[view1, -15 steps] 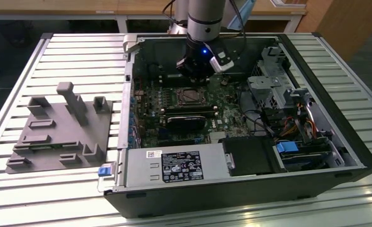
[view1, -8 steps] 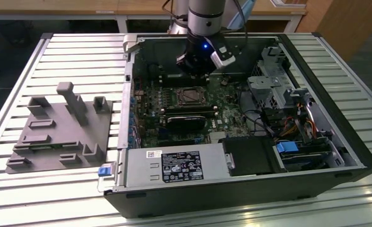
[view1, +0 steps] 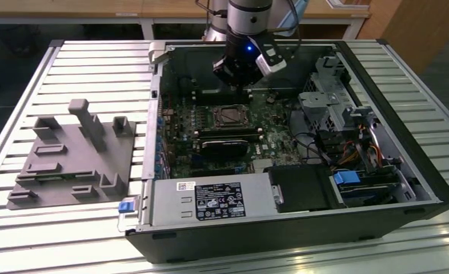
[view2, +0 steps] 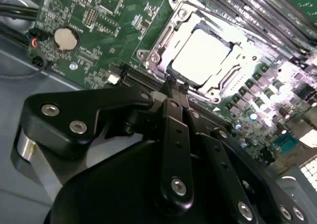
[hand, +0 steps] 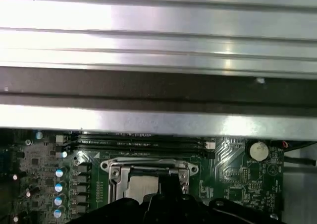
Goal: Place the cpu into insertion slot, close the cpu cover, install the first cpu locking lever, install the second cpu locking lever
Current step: 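Install the second cpu locking lever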
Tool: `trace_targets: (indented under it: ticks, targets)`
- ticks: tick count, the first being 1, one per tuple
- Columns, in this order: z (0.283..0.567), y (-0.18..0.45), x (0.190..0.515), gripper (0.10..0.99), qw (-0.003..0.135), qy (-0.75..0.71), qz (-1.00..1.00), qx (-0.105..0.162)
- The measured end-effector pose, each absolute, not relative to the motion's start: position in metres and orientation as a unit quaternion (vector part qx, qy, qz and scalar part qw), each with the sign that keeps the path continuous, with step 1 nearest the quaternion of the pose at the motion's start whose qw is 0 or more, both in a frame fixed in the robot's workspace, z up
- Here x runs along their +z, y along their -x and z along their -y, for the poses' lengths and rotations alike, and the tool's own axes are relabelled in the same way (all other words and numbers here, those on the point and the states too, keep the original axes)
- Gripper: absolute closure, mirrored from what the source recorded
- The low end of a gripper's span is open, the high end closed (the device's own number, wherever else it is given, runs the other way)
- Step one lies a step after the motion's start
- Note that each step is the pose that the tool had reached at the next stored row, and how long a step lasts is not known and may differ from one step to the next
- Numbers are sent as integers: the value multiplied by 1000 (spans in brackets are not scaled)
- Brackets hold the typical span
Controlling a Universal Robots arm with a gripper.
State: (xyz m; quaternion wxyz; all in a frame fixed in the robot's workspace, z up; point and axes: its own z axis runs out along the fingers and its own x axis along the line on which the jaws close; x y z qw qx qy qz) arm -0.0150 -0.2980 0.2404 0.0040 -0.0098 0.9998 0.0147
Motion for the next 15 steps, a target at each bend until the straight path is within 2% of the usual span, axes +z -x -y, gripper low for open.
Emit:
trace_targets:
  ticks: [10, 15]
  targets:
    - [327, 15, 240, 980, 3, 10, -1000, 16]
    - [331, 15, 240, 980, 3, 10, -999, 54]
